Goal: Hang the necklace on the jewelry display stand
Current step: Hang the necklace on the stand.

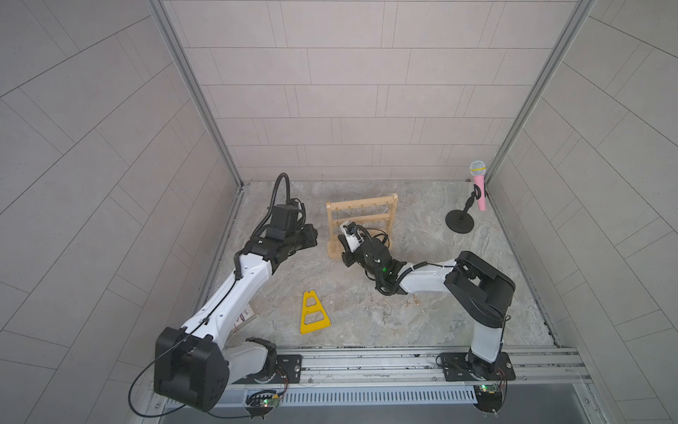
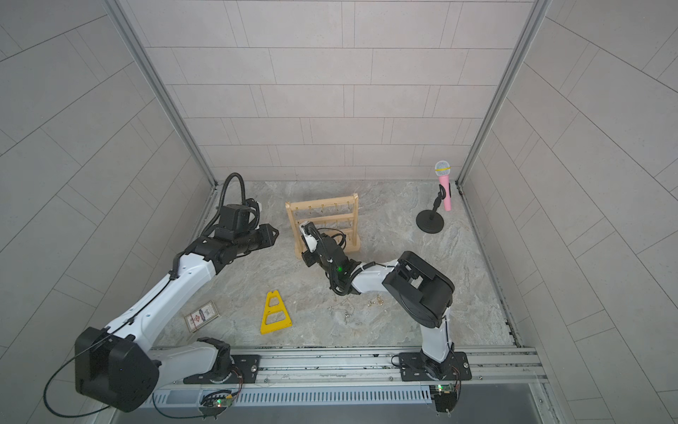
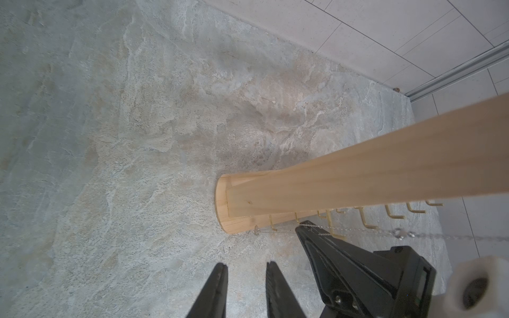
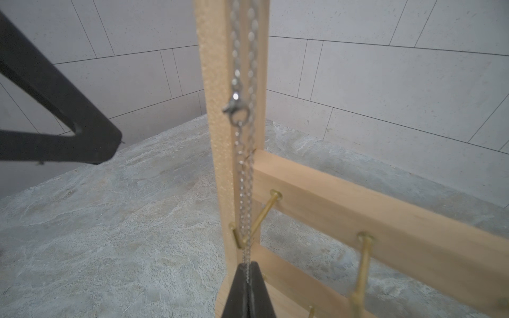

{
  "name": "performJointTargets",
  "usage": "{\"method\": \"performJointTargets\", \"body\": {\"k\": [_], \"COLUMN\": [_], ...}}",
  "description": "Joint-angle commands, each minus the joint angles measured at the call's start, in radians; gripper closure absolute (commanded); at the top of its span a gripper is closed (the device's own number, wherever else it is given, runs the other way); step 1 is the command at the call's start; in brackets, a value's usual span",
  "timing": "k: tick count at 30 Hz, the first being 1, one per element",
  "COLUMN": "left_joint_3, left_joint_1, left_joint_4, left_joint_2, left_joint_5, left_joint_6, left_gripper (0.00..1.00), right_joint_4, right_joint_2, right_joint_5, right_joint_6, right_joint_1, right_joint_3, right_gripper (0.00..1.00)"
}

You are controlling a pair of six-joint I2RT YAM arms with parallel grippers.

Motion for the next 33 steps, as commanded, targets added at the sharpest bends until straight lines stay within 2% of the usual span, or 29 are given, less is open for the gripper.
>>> {"method": "performJointTargets", "body": {"k": [1, 16, 23, 33], "left_joint_3": [-0.01, -0.008, -0.01, -0.011], "left_joint_1": [0.008, 0.008, 0.008, 0.007], "left_joint_4": [0.016, 0.017, 0.017, 0.019], "left_joint_2": [-0.001, 0.001, 0.0, -0.001], "left_joint_5": [0.003, 0.004, 0.007, 0.009], "left_joint_6": [0.001, 0.001, 0.001, -0.004], "left_gripper": [0.71, 0.71, 0.71, 0.71], "right_joint_4": [0.007, 0.005, -0.005, -0.028], "right_joint_2": [0.018, 0.001, -0.042, -0.125], "right_joint_5": [0.014, 0.016, 0.013, -0.002], "right_joint_6": [-0.011, -0.015, -0.02, -0.025], "right_joint_1": [-0.003, -0.002, -0.002, -0.003], "right_joint_3": [0.022, 0.011, -0.021, -0.087], "right_gripper": [0.92, 0.84, 0.83, 0.76]}}
